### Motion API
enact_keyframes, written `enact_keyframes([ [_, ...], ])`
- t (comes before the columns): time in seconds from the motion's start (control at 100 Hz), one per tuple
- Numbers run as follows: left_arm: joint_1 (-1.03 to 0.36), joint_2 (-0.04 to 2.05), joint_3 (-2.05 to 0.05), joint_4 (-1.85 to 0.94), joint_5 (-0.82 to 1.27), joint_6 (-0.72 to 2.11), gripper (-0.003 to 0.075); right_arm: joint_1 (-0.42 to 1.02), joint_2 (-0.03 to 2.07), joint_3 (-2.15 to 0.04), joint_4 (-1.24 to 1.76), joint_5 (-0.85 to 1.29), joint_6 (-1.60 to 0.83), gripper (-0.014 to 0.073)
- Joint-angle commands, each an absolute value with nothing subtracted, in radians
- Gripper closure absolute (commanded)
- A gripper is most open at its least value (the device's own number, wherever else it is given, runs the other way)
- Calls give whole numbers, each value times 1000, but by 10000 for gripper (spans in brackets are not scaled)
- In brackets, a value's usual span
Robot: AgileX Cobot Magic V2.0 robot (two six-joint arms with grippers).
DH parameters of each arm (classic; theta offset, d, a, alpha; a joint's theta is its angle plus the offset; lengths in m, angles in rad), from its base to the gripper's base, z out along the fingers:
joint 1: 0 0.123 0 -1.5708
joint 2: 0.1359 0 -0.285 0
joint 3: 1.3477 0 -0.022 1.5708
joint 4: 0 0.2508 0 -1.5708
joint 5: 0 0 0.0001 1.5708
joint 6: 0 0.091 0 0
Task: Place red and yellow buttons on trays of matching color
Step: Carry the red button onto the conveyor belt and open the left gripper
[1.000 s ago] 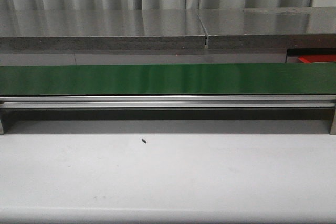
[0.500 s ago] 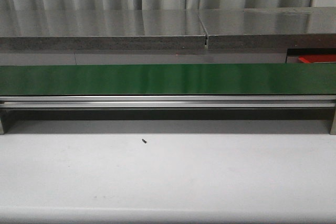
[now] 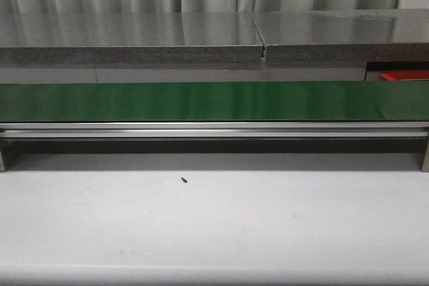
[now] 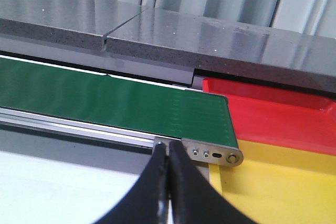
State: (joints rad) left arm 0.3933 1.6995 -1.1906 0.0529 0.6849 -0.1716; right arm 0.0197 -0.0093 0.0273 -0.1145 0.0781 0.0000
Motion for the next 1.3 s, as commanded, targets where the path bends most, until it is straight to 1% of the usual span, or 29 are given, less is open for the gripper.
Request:
enact_keyframes([
  [0.0, 395, 1580, -1220, 46, 666, -184, 615, 22, -22, 27, -113, -8, 0, 711],
  [0.15, 379, 1491, -1236, -10, 693, -102, 615, 22, -22, 27, -113, -8, 0, 711],
  [0.25, 347, 1486, -1280, -60, 737, -50, 615, 22, -22, 27, -113, -8, 0, 711],
  [0.39, 277, 1494, -1329, -82, 723, -43, 615, 22, -22, 27, -113, -8, 0, 711],
  [0.71, 119, 1638, -1429, -82, 723, -43, 615, 22, -22, 27, -113, -8, 0, 711],
  [0.92, 92, 1750, -1489, -90, 727, -43, 615, 22, -22, 27, -113, -8, 0, 711],
  [1.16, 92, 1799, -1499, -125, 737, -43, 612, 22, -22, 27, -113, -8, 0, 711],
  [1.24, 92, 1799, -1499, -135, 745, -43, 590, 22, -22, 27, -113, -8, 0, 711],
  [1.29, 92, 1799, -1499, -143, 745, -43, 530, 22, -22, 27, -113, -8, 0, 711],
])
